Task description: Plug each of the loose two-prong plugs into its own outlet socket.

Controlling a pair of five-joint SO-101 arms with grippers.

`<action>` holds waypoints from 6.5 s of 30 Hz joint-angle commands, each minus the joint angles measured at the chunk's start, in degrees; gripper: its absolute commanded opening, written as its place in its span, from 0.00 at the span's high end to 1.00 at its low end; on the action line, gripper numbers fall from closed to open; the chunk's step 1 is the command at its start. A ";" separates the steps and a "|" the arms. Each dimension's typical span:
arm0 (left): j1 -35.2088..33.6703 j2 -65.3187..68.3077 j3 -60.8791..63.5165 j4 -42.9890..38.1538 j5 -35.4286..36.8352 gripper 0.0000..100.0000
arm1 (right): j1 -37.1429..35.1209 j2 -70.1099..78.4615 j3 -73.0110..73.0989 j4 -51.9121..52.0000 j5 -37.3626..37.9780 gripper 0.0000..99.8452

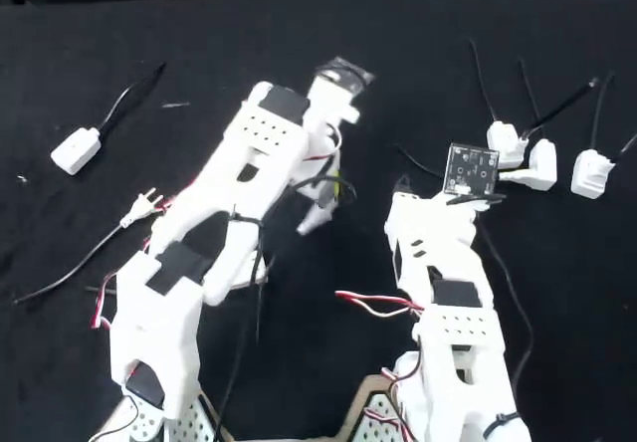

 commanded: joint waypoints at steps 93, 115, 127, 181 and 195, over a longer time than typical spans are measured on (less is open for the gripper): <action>-34.07 -40.53 79.87 -41.41 7.91 0.83 | -27.60 24.75 -14.37 1.67 -5.98 0.73; -33.98 -40.26 79.87 -41.58 8.00 0.83 | -29.36 26.59 -18.59 8.35 -15.38 0.73; -33.98 -40.26 79.87 -41.58 8.00 0.83 | -26.90 33.98 -22.73 8.70 -16.18 0.73; -34.42 -40.00 79.87 -41.23 8.00 0.83 | -26.64 10.86 -29.93 53.80 69.54 0.99; -34.42 -40.00 79.87 -41.23 7.91 0.83 | -31.65 3.21 -8.04 44.48 51.34 0.70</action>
